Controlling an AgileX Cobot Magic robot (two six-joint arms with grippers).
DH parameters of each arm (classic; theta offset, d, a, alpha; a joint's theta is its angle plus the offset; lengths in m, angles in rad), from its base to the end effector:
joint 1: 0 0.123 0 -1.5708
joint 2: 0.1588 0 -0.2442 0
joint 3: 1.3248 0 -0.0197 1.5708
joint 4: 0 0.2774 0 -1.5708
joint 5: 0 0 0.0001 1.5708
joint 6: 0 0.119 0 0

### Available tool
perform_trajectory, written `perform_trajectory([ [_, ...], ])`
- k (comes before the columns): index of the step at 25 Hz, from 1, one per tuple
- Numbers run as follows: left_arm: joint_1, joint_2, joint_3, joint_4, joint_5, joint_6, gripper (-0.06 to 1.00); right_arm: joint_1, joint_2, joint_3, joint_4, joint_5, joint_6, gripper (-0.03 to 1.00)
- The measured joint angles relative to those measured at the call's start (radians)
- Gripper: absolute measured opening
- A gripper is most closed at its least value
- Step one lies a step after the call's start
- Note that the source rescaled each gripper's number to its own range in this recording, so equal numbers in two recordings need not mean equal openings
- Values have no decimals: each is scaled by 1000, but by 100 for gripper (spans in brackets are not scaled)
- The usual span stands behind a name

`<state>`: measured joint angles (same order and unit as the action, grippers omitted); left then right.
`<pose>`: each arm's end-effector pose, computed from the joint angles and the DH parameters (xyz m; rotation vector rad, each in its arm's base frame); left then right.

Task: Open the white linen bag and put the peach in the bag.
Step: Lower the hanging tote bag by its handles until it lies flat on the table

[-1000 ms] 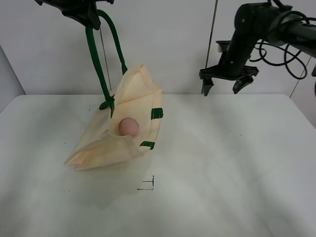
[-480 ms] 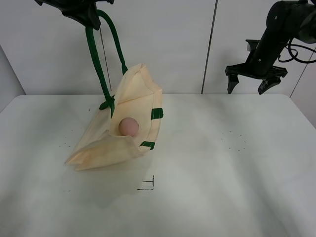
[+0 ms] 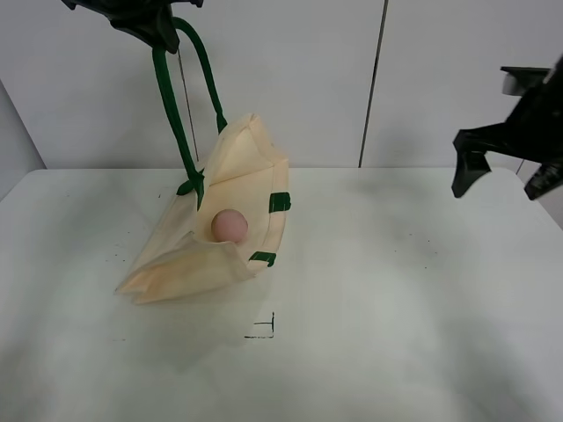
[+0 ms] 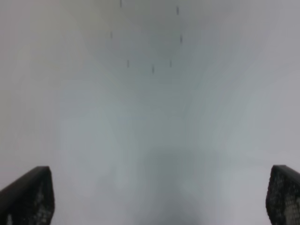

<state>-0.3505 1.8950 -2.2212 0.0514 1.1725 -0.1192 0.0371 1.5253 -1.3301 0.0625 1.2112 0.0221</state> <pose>0.4206 -0.1478 0.3869 0.2689 2.3190 -0.1699 0.3346 0.0194 0.2403 -0.0006 2.8903 0.0994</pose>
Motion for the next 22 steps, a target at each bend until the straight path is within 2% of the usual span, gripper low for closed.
perform_trajectory([
  [6, 0, 0, 0, 0, 0, -1, 0, 0, -448, 372, -7, 2, 0, 100],
  [10, 0, 0, 0, 0, 0, -1, 0, 0, -749, 558, -12, -3, 0, 100],
  [17, 0, 0, 0, 0, 0, -1, 0, 0, -1235, 786, -41, -119, 0, 100],
  [22, 0, 0, 0, 0, 0, -1, 0, 0, -1433, 828, -51, -174, 0, 100],
])
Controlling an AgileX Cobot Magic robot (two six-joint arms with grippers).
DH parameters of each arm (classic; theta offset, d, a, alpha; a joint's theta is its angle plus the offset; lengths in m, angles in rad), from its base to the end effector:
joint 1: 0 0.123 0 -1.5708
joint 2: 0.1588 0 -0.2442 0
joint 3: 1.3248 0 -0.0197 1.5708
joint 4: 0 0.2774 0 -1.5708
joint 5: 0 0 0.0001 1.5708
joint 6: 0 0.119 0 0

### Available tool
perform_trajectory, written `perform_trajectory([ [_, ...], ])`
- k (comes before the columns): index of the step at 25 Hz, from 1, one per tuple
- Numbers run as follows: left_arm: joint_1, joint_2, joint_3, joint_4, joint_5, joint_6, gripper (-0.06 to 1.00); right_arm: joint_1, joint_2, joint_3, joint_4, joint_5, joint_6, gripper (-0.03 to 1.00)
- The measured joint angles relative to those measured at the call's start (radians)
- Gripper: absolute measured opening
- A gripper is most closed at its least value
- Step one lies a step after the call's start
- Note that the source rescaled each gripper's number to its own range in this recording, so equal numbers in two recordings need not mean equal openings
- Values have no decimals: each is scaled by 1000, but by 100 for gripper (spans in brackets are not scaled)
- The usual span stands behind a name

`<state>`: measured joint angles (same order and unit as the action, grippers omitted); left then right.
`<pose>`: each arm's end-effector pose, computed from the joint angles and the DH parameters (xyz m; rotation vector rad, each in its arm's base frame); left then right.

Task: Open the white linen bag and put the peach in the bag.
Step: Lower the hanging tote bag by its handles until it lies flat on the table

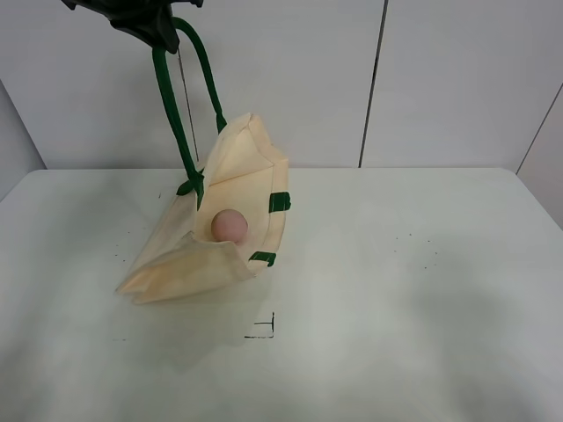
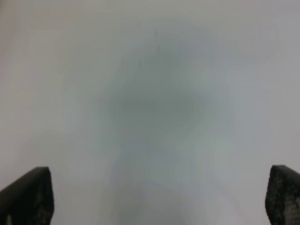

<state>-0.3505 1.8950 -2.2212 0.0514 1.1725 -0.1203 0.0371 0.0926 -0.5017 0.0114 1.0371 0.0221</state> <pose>0.4206 -0.1478 0.3869 0.2676 2.3192 -0.1705 0.0999 0.0049 0.2718 -0.0156 2.1119 0.0492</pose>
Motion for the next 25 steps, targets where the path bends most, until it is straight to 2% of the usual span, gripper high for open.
perform_trajectory([
  [8, 0, 0, 0, 0, 0, 0, 0, 0, -95, 4, -2, -7, 0, 100],
  [20, 0, 23, 4, -2, 0, -1, 0, 0, -96, 4, -2, -7, 0, 100],
  [25, 0, 116, 82, -70, -5, 0, 0, 0, -96, 4, -2, -7, 0, 100],
])
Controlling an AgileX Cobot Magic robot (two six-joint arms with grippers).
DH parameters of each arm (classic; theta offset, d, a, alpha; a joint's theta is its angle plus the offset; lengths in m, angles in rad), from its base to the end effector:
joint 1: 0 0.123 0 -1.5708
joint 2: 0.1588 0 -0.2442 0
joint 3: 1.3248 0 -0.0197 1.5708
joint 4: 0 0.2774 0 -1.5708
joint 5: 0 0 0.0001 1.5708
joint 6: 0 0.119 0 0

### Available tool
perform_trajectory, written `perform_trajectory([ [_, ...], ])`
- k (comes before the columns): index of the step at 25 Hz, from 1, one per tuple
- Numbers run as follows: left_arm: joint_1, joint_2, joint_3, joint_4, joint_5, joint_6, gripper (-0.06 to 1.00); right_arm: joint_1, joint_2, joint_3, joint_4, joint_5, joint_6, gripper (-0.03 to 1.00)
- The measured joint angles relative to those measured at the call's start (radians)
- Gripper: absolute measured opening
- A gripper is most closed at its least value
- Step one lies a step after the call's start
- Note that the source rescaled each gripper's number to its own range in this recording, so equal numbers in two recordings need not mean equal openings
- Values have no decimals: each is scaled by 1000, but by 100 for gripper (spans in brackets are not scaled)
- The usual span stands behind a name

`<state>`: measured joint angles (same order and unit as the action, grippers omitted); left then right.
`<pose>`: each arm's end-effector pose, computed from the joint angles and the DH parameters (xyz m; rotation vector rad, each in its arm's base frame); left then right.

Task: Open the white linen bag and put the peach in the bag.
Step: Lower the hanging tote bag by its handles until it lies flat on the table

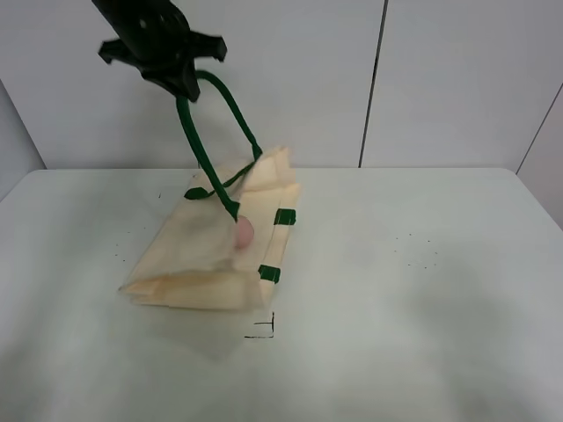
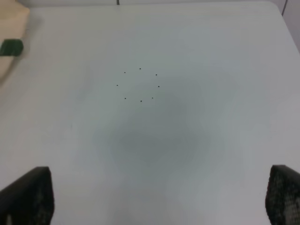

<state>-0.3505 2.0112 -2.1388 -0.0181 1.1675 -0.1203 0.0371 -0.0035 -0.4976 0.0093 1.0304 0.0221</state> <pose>0.4440 -0.1644 0.3060 0.2891 2.5201 -0.2122 0.0860 0.0041 0.2801 -0.0154 2.0131 0.0488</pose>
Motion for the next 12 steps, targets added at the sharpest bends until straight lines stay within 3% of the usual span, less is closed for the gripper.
perform_trajectory([
  [9, 0, 214, 52, -31, -16, 0, 1, 0, 0, 0, 0, 0, 0, 100],
  [11, 0, 231, 52, -31, -21, 0, 13, 0, 0, 0, 0, 0, 0, 100],
  [12, 0, 232, 52, -31, -24, 0, 26, 0, 0, 0, 0, 0, 0, 100],
])
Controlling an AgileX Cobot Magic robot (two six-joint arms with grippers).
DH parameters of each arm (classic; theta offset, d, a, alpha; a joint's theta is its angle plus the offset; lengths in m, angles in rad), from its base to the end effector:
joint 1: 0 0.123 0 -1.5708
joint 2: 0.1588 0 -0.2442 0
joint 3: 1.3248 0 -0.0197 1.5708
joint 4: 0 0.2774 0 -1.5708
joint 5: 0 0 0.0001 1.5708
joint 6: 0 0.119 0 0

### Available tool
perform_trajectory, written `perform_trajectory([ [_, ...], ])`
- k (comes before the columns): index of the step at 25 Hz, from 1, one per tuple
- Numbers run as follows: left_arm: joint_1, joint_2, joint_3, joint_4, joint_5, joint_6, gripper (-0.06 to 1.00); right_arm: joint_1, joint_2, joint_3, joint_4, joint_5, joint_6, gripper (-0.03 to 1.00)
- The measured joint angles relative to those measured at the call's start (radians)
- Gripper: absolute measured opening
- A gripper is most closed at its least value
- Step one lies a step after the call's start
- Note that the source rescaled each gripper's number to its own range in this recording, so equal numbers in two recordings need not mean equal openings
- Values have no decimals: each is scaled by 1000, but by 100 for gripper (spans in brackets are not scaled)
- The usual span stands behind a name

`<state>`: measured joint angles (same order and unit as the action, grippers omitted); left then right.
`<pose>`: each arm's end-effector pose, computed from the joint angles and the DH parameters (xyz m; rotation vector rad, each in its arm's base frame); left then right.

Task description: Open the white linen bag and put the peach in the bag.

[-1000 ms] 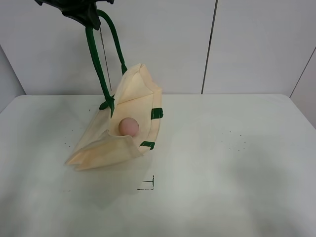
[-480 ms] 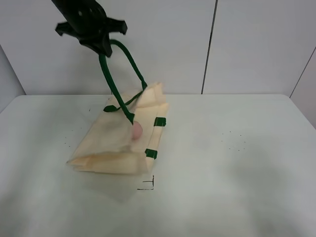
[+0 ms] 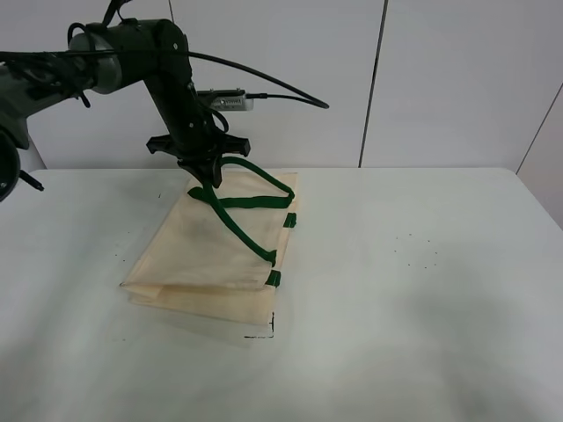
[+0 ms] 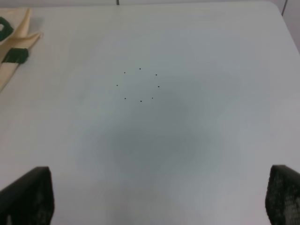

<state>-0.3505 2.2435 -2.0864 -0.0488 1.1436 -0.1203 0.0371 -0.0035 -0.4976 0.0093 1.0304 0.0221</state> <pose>0.4679 -0.1767 0.1764 0.3045 2.7829 -0.1833 0.0860 0.0041 0.2801 -0.0154 2.0131 0.0488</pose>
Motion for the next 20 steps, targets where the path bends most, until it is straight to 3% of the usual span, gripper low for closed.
perform_trajectory([
  [3, 0, 0, 0, 4, -13, 0, 73, 0, 0, 0, 0, 0, 0, 100],
  [5, 0, 0, 0, 23, -21, 0, 90, 0, 0, 0, 0, 0, 0, 100],
  [8, 0, 0, 0, 56, -25, 0, 97, 0, 0, 0, 0, 0, 0, 100],
  [13, 32, 0, 0, 68, -28, -3, 99, 0, 0, 0, 0, 0, 0, 100],
  [20, 208, 0, 0, 74, -13, 3, 100, 0, 0, 0, 0, 0, 0, 100],
])
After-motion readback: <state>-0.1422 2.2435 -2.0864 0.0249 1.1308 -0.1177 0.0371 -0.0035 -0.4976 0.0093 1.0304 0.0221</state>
